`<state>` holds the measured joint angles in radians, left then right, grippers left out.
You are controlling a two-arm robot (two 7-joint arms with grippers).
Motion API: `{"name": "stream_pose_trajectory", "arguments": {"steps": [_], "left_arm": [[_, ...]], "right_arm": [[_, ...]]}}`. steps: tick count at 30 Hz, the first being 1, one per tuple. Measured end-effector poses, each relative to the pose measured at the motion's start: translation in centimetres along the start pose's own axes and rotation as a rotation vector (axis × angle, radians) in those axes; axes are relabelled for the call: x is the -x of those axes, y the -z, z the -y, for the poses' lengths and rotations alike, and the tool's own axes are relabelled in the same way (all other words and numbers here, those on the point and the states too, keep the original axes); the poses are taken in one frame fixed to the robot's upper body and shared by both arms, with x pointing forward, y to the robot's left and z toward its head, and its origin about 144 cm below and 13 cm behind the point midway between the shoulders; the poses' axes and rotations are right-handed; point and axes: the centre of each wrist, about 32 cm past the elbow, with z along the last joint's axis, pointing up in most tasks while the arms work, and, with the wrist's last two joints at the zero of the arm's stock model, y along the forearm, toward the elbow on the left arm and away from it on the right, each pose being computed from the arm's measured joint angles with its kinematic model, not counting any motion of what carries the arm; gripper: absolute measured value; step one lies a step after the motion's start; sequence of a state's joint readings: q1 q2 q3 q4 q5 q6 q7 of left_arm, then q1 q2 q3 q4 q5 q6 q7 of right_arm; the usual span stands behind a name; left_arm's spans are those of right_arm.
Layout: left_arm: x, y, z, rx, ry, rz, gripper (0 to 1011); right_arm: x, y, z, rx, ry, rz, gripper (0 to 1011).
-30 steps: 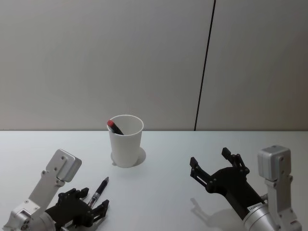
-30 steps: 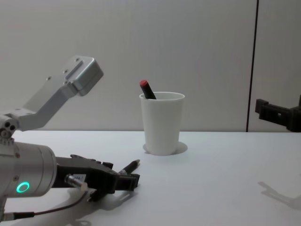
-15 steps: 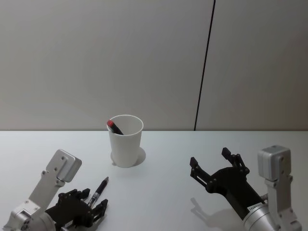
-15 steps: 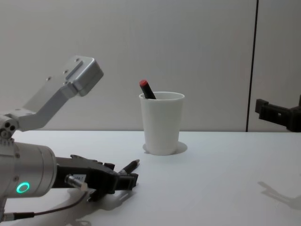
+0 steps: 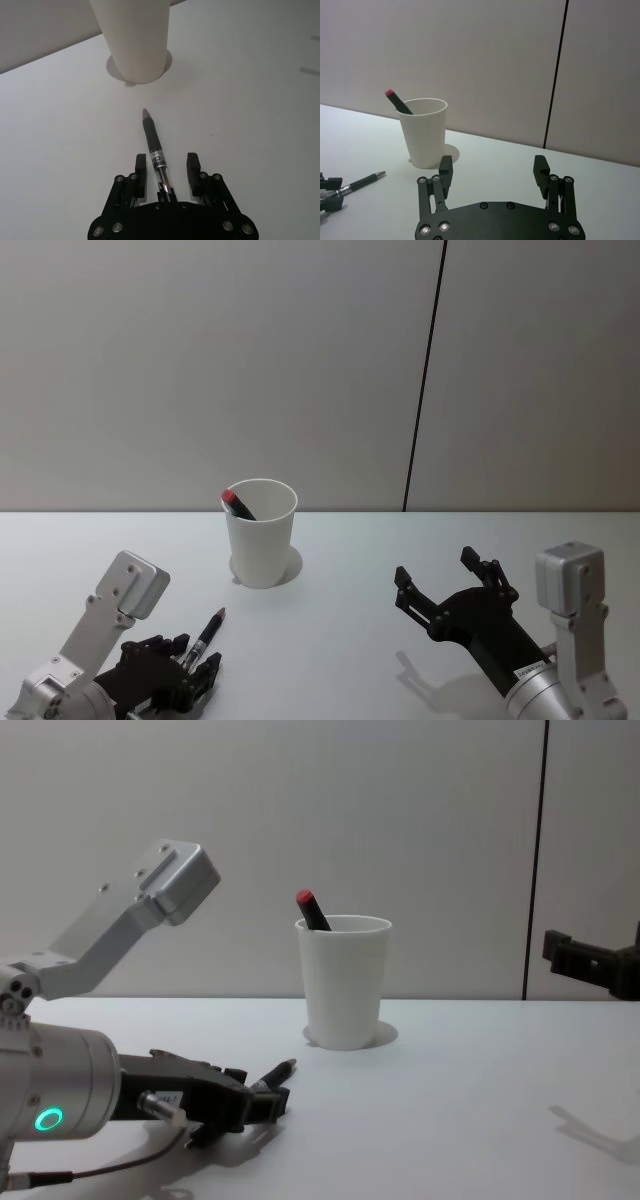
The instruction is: Place the pen into the pen holder.
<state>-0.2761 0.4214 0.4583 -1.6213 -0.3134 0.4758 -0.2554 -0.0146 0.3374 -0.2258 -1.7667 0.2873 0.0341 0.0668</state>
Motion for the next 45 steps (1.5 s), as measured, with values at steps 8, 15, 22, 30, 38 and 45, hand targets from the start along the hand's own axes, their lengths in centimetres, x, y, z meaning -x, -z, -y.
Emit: {"name": "stream_pose_trajectory", "arguments": {"steps": [8, 15, 22, 30, 38, 45], "left_arm": [[0.0, 0.0, 0.0, -0.001, 0.0, 0.0, 458], [0.0, 0.01, 0.0, -0.001, 0.0, 0.0, 413], [0.0, 0.01, 0.0, -0.001, 0.0, 0.0, 364], [0.0, 0.01, 0.0, -0.001, 0.0, 0.0, 308], [-0.01, 0.01, 0.0, -0.001, 0.0, 0.0, 255], [0.0, 0.01, 0.0, -0.001, 0.0, 0.0, 211]], "right_arm": [[0.0, 0.0, 0.0, 0.0, 0.0, 0.0, 1001], [0.0, 0.0, 0.0, 0.0, 0.0, 0.0, 1001], [0.0, 0.0, 0.0, 0.0, 0.0, 0.0, 1001], [0.0, 0.0, 0.0, 0.0, 0.0, 0.0, 1001], [0.0, 0.0, 0.0, 0.0, 0.0, 0.0, 1001], [0.0, 0.0, 0.0, 0.0, 0.0, 0.0, 1001]]}}
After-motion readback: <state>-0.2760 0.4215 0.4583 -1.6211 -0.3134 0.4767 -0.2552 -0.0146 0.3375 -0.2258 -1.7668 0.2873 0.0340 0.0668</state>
